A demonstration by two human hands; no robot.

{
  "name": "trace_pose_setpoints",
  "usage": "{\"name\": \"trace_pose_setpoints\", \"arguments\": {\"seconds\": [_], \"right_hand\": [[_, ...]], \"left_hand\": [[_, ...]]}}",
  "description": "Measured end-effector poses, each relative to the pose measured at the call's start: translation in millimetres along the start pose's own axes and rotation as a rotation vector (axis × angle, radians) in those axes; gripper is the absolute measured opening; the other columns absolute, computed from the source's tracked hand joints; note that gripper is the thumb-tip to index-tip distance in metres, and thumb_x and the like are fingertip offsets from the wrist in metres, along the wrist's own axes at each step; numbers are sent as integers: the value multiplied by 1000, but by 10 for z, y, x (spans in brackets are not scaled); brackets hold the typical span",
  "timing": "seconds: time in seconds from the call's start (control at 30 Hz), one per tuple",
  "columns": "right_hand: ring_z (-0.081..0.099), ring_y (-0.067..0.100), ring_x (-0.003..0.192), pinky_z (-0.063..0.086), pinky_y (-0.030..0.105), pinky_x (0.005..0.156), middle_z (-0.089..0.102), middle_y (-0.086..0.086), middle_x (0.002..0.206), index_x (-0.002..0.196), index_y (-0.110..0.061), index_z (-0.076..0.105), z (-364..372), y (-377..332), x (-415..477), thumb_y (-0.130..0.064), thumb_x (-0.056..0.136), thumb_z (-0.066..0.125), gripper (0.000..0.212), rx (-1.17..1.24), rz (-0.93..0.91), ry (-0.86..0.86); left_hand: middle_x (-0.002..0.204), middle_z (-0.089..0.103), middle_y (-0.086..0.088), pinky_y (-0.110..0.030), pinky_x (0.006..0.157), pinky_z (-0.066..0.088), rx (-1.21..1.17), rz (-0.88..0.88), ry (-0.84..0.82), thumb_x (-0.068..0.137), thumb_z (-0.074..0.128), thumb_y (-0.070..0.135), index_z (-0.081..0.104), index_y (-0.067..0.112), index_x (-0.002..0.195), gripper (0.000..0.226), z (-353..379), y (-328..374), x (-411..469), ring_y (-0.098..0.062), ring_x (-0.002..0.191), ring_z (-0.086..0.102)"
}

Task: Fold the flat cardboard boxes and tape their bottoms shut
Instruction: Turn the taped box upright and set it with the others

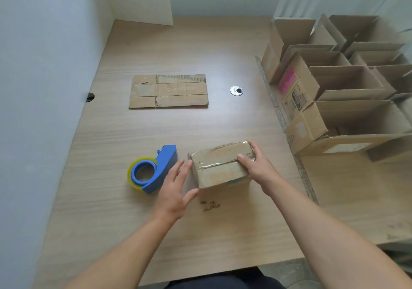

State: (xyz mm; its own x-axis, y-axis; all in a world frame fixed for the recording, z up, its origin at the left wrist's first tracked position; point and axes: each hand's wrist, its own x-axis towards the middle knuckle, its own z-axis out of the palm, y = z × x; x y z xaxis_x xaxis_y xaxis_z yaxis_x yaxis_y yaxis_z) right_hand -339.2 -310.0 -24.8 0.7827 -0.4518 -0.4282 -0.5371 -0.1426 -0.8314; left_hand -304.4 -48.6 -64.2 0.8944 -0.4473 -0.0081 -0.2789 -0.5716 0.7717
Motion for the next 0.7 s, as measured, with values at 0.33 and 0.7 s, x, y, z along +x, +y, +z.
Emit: {"name": "trace_pose_setpoints", "arguments": {"seconds": [0.33,0.7], "right_hand": [[46,21,134,41,46,111,43,-2,151,151,-38,31,116,212,-156,-43,95,61,64,84,53,137],[66,7,108,57,30,76,62,-16,133,147,-38,40,-107,129,-304,-48,98,52,52,386,54,-42]], "left_hand": [[102,66,19,-3,80,43,-223,-132,79,90,71,22,69,21,123,33,-60,83,118,5,98,61],[84,60,16,-16,72,48,-101,116,242,87,74,21,72,16,107,20,-242,486,370,1,81,59]]}}
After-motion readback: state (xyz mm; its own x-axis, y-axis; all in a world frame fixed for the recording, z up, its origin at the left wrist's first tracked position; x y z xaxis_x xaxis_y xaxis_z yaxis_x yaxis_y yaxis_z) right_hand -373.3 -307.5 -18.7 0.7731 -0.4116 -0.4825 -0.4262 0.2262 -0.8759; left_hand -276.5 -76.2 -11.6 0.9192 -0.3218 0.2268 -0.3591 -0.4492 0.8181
